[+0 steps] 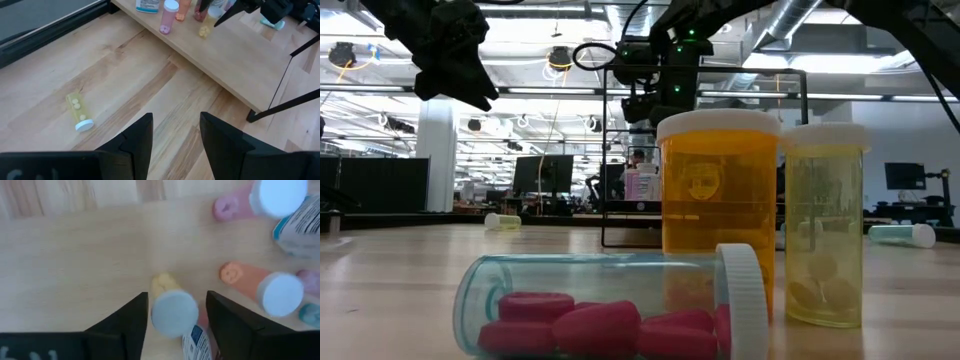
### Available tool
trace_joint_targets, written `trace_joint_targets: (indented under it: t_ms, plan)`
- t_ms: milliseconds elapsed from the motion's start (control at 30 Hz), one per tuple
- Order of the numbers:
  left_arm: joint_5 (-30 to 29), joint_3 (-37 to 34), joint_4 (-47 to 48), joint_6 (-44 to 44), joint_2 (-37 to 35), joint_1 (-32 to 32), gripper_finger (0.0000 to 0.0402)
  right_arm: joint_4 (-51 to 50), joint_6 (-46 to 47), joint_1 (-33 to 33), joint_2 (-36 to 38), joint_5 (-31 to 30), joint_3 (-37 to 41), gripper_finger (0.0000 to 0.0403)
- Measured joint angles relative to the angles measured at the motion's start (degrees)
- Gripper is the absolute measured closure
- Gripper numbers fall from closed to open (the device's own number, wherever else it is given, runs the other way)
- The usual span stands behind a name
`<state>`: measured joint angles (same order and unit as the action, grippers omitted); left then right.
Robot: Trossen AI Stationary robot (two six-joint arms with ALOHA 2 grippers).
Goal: Pick and place medicine bottles onto shelf by color
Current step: Put the yellow pill bottle on the shelf, then put the green pill bottle on the shelf
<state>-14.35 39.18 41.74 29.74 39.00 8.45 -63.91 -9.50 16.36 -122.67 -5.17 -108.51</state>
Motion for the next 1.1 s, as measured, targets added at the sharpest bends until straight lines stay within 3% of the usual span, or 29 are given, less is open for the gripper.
trace_joint_targets:
  t_ms: [167, 500, 667, 867, 1100]
  plan:
    - [0.0, 0.0, 0.0, 0.0, 0.0, 0.0, 0.0252, -5.8, 0.0, -0.3, 0.1, 0.0, -2.6, 0.0159]
    - [0.0, 0.0, 0.0, 1.0, 0.0, 0.0, 0.0252, -17.5, 2.5, -0.8, 0.2, 0.0, -9.1, 0.0159]
    - [0.0, 0.0, 0.0, 1.4, 0.0, 0.0, 0.0252, -24.0, 5.5, -1.4, 1.6, 0.0, -8.4, 0.0159]
    - [-1.1, 0.0, -0.3, 1.9, 0.0, 0.0, 0.0252, -25.9, 9.4, -2.3, 9.5, 0.2, 0.4, 0.0159]
    - [-2.9, 0.0, -0.9, 3.0, 0.0, 0.0, 0.0252, -15.8, 20.0, -4.4, 28.2, 0.1, 21.8, 0.0159]
